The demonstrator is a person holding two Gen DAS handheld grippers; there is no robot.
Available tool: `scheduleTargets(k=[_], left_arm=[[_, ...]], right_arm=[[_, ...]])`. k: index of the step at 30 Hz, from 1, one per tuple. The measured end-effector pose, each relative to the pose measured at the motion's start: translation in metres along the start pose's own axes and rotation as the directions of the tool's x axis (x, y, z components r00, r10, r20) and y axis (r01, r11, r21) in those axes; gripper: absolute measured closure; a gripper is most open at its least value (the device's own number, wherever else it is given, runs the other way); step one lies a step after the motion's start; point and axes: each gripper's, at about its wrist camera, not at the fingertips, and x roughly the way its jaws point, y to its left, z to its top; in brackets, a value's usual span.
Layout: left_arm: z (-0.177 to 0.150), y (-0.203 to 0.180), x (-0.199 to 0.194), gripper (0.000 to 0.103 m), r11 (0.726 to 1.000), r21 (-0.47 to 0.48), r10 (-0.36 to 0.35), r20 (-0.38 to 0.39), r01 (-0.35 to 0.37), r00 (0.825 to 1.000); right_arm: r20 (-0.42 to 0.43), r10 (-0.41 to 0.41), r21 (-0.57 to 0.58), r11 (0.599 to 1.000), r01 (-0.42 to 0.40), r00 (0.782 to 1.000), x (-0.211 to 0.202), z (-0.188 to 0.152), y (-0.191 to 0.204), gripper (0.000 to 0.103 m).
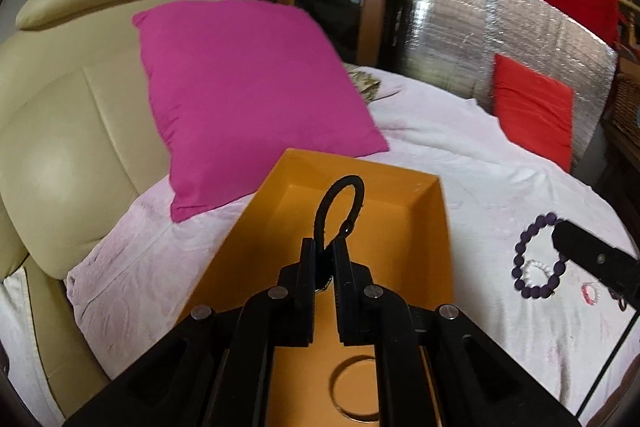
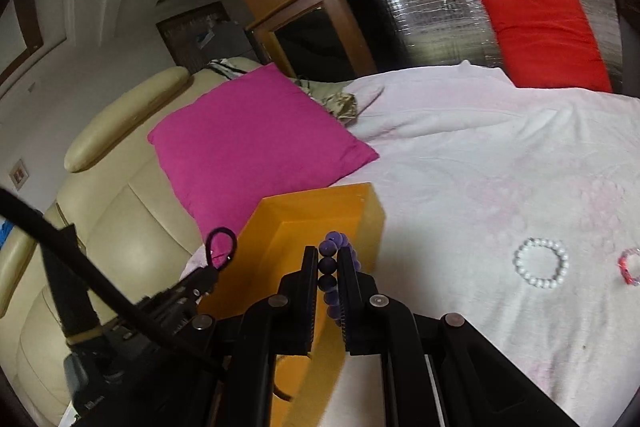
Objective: Organize jewelry
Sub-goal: 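Carry hair tie and purple bracelet into the orange box and open both tools, then move both tools back over the remaining items on the blanket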
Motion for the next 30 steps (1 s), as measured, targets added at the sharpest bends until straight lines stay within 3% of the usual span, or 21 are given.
scheduleTargets(k=[13,23,25,27,30], left_arm=[[-0.009,0.021,0.041,0.095,0.996,-0.054,0.058,-0.144,-0.066,0.988],[-0.016,0.025,0.064,0.092,0.99,-0.04,0.124,-0.244,-0.138,0.962],[-0.016,0.024,0.066,0.082,0.989,-0.034,0.134,-0.251,-0.147,0.959],[-0.015,0.023,0.066,0.06,0.986,-0.023,0.152,-0.246,-0.163,0.957],[-0.012,0.018,0.062,0.057,0.983,0.005,0.182,-0.21,-0.185,0.961]], right_arm=[[-0.083,-0.028,-0.052,0.998,0.024,0.996,0.062,0.003,0.041,0.092],[-0.155,-0.072,-0.011,0.997,0.071,0.985,0.105,0.009,0.029,0.091],[-0.163,-0.065,0.019,0.997,0.069,0.984,0.108,0.009,0.024,0.091],[-0.165,-0.052,0.046,0.997,0.06,0.985,0.108,0.01,0.019,0.091],[-0.144,-0.044,0.056,0.997,0.052,0.989,0.101,0.011,0.013,0.091]])
